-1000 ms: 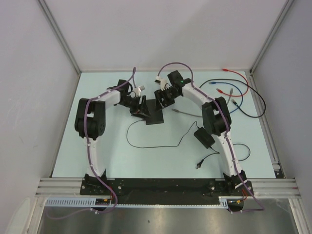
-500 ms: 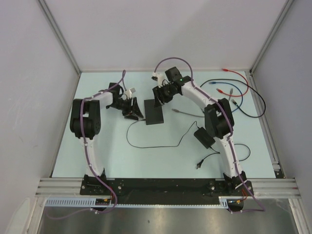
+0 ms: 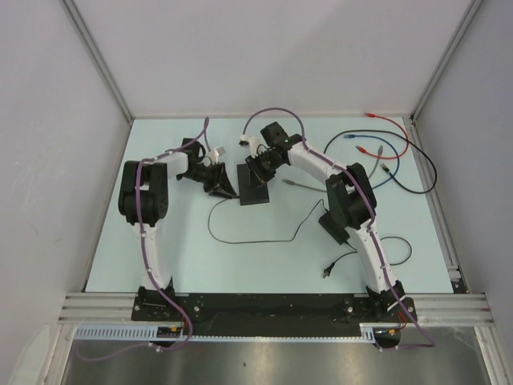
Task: Pull the plug from the switch port
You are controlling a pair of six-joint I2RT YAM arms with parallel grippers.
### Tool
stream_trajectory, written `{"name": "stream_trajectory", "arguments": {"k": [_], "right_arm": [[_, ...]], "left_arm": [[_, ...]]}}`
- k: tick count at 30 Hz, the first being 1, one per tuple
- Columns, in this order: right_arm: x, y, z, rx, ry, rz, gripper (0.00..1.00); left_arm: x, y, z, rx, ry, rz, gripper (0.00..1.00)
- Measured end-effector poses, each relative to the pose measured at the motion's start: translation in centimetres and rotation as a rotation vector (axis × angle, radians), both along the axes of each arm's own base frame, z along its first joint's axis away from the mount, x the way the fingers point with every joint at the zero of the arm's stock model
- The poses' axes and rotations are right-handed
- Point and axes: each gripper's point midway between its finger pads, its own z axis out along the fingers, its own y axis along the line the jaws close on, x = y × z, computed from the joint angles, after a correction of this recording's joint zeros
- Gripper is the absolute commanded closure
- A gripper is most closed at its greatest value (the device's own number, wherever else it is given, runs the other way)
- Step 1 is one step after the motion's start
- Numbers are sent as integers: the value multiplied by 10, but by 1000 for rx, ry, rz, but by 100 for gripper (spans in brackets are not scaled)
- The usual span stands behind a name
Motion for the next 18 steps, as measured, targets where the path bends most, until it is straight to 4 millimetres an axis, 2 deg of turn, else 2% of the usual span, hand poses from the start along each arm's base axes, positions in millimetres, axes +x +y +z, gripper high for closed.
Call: {"name": "stream_trajectory", "arguments": {"k": [3,11,18], "right_arm": [[-5,-2,-9,-9,28,5,83],[-8,-1,-11,0,39,14,83],[-9,-2,-11,-2,45,14,83]], "left_arm": [[1,-1,-1,-12,6,-3,67],[0,-9,-3,-84,40,-20,77],[-2,-14,-2,-160,77,-34,91]]}}
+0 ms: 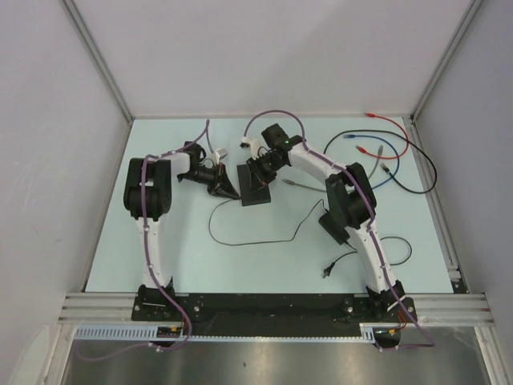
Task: Pull the plug from the switch port
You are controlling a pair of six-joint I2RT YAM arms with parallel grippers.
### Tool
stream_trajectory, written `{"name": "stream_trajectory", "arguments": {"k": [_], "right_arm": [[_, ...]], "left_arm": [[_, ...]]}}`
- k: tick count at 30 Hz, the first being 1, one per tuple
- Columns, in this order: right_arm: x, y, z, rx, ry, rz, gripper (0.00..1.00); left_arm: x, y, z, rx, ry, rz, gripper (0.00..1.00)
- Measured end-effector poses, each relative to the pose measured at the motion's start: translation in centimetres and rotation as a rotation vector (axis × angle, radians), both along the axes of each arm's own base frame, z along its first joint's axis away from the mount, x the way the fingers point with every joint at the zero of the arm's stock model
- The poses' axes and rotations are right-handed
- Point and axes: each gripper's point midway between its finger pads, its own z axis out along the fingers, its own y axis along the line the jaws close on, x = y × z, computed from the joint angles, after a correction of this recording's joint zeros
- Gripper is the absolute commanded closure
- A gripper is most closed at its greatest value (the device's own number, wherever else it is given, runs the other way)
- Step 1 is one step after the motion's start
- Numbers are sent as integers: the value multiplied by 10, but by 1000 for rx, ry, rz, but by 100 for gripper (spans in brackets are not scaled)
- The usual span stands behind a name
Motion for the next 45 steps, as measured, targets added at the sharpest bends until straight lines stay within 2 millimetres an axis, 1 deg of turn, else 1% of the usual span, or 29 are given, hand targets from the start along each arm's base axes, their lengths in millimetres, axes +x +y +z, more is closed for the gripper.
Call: {"name": "stream_trajectory", "arguments": {"k": [2,3,14,17,18,21,23,26,28,30,32,34,35,37,38,42,45], "right_arm": [[0,-1,0,-1,1,-1,84],[0,-1,0,-1,1,-1,84],[-1,-2,-1,-5,6,-1,85],[-1,-2,-1,-5,5,0,85],[-1,-2,-1,-6,6,0,85],[-1,-3,-2,-6,4,2,85],[-1,-3,-2,-6,4,3,85],[-1,-3,-2,-6,4,3,85],[-1,-3,-3,-6,4,3,85],[-1,-3,-3,-6,4,3,85],[-1,-3,-2,-6,3,3,85],[-1,-3,-3,-6,4,3,85],[-1,-3,-3,-5,4,3,84],[-1,-3,-3,-5,4,3,85],[-1,-3,-3,-5,4,3,85],[-1,-3,-3,-5,4,3,84],[-1,-3,-3,-1,2,3,85]], "left_arm": [[0,-1,0,-15,6,-6,95],[-1,-1,0,-23,6,-9,100],[-3,-2,1,-53,-37,-46,100],[-3,-2,1,-54,-42,-50,78],[-3,-2,1,-53,-46,-51,68],[-3,0,-3,-32,-55,-54,57],[-6,1,0,-27,-67,-56,51],[-5,6,6,33,-139,-64,48],[0,12,8,93,-212,-75,47],[7,20,9,157,-296,-89,48],[9,28,9,228,-394,-128,49],[8,36,7,300,-499,-175,49],[4,40,7,341,-559,-212,50],[-5,39,8,388,-651,-279,50],[-11,35,9,399,-690,-316,50],[-15,17,9,423,-823,-415,50],[-17,14,3,441,-858,-449,50]]}}
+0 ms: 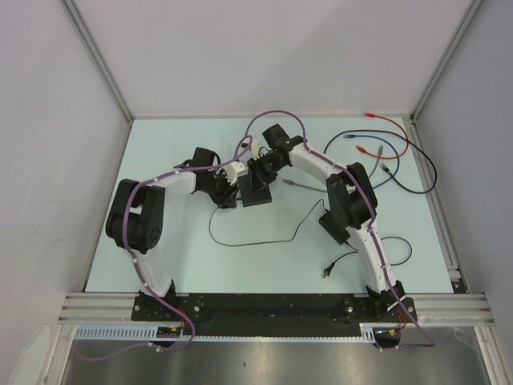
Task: Pull the plug from the switch port
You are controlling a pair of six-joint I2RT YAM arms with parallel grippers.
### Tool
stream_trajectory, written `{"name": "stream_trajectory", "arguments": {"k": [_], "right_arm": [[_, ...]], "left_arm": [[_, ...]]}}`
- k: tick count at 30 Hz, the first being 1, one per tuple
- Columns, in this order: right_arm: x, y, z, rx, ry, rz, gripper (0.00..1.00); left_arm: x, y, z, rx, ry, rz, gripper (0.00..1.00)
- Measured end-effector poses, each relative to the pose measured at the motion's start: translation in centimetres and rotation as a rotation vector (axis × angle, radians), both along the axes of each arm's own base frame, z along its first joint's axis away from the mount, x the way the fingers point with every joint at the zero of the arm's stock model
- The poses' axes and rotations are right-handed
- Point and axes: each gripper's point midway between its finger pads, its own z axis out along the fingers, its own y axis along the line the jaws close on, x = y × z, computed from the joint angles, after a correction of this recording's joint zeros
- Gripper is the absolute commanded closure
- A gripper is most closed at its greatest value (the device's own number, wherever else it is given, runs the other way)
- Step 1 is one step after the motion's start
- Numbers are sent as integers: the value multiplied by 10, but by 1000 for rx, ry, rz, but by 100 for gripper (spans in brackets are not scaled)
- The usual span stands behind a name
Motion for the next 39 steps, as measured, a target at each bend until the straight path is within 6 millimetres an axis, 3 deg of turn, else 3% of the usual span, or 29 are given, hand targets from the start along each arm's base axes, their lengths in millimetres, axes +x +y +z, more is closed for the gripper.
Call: {"name": "stream_trajectory", "arguments": {"k": [14,17,22,26,28,29,32,37,39], "right_arm": [[0,0,0,2,-2,0,84],[0,0,0,2,-2,0,84],[0,0,-1,2,-2,0,84],[0,0,-1,2,-3,-1,84],[0,0,-1,3,-3,0,84],[0,0,-1,2,-4,0,84],[0,0,-1,3,-4,0,84],[0,0,-1,4,-5,0,84],[0,0,-1,4,-4,-1,84]], "left_arm": [[4,2,-8,65,-71,-37,56],[2,1,-8,74,-85,-48,67],[-1,-2,-9,85,-99,-73,73],[-1,-2,-9,88,-101,-76,70],[-1,-2,-9,89,-101,-76,57],[-1,-3,-9,89,-101,-77,56],[-2,-4,-9,92,-106,-88,56],[-2,-7,-9,111,-120,-103,66],[-3,-9,-9,119,-126,-111,62]]}}
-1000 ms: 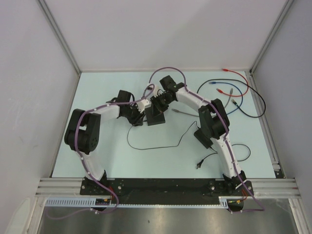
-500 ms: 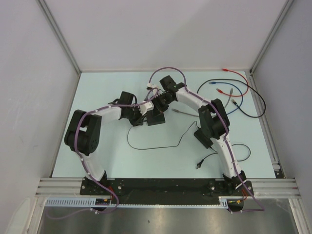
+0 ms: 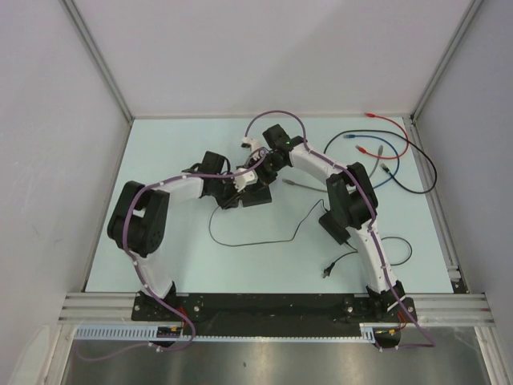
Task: Pull the plug from the switch port
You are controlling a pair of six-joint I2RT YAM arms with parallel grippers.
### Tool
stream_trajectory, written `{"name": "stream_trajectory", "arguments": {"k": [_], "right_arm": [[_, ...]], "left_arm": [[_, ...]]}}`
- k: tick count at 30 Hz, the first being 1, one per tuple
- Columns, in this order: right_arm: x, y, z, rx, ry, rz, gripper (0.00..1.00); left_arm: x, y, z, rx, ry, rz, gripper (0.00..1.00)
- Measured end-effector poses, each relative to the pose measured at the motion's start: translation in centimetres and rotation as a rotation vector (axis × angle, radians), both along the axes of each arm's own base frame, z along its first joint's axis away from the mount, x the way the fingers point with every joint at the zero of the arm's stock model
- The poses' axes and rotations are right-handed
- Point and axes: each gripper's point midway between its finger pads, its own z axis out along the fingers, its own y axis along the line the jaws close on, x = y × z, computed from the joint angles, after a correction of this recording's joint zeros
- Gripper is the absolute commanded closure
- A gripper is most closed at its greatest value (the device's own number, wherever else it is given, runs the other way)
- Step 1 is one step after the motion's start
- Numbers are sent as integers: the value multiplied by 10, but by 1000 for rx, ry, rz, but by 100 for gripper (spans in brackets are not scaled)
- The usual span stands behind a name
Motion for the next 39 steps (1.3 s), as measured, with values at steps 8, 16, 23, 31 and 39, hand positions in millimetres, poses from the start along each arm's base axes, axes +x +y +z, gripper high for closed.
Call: {"name": "stream_trajectory", "arguments": {"k": [8,16,23,31,39], "right_arm": [[0,-1,0,7,5,0,85],[0,-1,-1,16,9,-1,84],[0,-1,-1,19,4,-1,84],[-2,-2,-1,20,-4,0,85],[-2,-2,-1,21,-8,0,84]], "left_arm": [[0,-5,1,22,-14,-14,70],[2,-3,1,48,-34,-21,69],[7,-17,16,24,-40,-32,80],[7,-19,18,29,-26,-35,75],[7,-17,13,60,4,-34,74]]}}
